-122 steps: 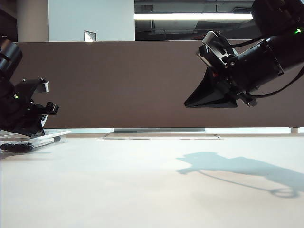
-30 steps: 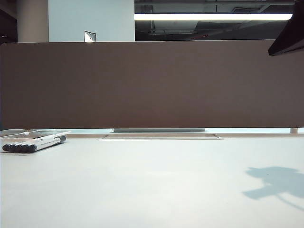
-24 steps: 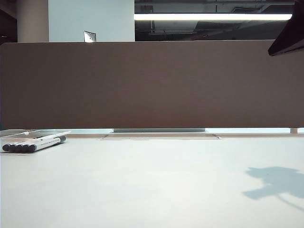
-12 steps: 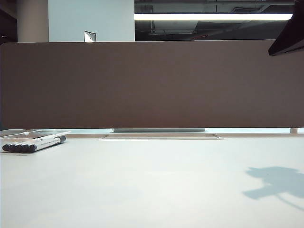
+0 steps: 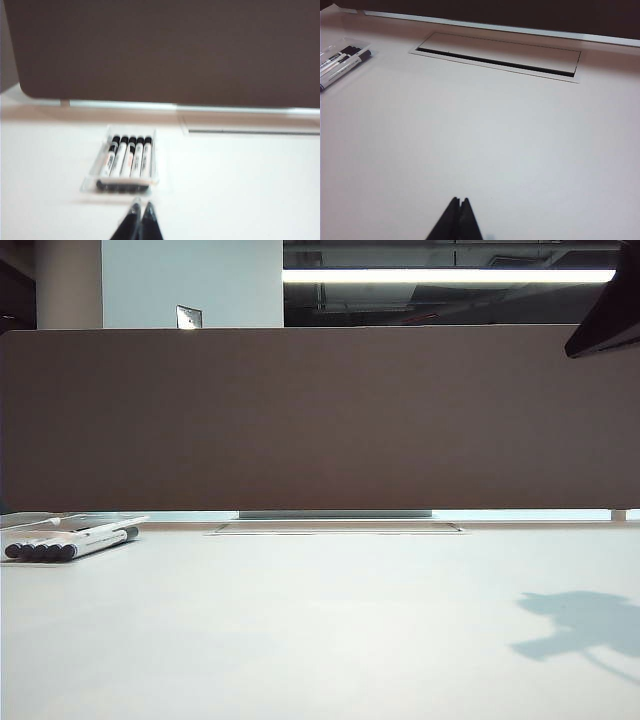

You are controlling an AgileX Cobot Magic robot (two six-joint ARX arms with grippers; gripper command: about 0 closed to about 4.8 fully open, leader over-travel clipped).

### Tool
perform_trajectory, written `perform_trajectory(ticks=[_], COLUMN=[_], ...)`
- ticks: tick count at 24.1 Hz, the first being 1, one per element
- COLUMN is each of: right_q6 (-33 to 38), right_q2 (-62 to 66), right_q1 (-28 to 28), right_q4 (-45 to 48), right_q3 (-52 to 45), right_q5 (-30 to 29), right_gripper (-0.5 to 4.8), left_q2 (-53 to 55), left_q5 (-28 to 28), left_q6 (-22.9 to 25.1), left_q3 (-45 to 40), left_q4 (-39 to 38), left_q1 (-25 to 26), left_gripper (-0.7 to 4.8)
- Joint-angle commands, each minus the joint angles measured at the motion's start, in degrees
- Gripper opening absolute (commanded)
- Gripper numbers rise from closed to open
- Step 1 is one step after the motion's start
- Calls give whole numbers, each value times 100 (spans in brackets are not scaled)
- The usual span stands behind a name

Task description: Pick up the black marker on the right and put it into the packaging box on the left, making sure the marker fit the shape of the box's grooves.

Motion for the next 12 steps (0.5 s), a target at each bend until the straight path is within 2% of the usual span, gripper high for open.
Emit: perform_trajectory(ticks=[1,7,12], right_q6=[-13,-13,-13], right_q2=[-20,-20,-20], right_q1=[9,9,9], right_q4=[96,96,94], right_q3=[28,28,28], right_q5=[11,11,13], right_gripper=[-5,-5,-5], left_q2=[7,7,7], left_q5=[7,7,7], left_q6=[48,374,343], left_q3=[-2,-2,-2], left_q4=[-59,-61,-42], left_q1=[-2,-2,4], left_gripper=[-6,-6,-5])
